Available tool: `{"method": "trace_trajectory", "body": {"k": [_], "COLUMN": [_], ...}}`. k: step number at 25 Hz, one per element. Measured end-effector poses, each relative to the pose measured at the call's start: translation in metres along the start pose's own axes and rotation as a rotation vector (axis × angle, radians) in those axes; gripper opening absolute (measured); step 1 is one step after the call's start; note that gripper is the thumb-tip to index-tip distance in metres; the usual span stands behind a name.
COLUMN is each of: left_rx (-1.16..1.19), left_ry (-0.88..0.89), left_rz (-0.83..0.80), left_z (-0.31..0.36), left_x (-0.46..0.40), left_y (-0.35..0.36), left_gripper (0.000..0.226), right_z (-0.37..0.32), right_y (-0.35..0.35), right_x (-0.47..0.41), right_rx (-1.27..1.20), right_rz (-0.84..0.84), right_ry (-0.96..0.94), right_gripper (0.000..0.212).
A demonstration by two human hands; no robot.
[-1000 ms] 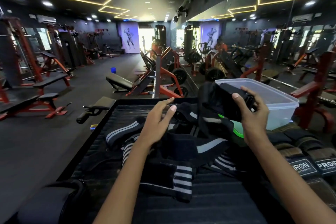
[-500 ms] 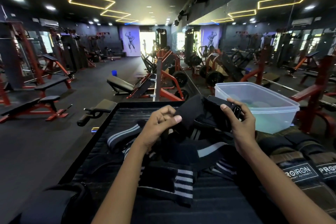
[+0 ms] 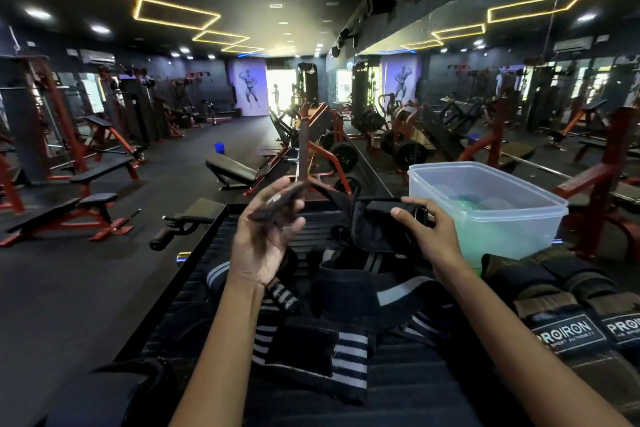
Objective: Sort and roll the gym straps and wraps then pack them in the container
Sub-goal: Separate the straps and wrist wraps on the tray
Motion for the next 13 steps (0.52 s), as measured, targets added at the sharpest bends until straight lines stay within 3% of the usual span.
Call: {"method": "trace_trajectory", "body": {"k": [2, 8, 13], "left_rx": [-0.191, -0.821, -1.364], "left_ry": [0.038, 0.168, -0.134], "left_rz": [0.056, 0.160, -0.059], "left_z": [-0.005, -0.019, -0.059], "left_x": [0.001, -0.008, -0.001], "left_y": [0.004, -0.005, 0.002], "left_gripper": [0.057, 0.032, 0.016], "right_z": [0.004, 0.010, -0.001], "right_y": [0.008, 0.022, 0.023], "right_x": [0.007, 0.020, 0.024], "right_rx": [0.061, 0.135, 0.166], "right_rz": [-0.096, -0.233, -0.411], "right_ry": [-0.030, -0.045, -0.141], "right_gripper": [0.033, 0.033, 0.041]}}
Point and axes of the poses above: each hand's wrist, its own x-axis away from the middle knuckle, its own y-axis out of the palm, z = x × y, the point moved 5 cm from there along -x, towards the middle knuckle, and after that the axes turned 15 degrees about x, right-handed, at the moved point
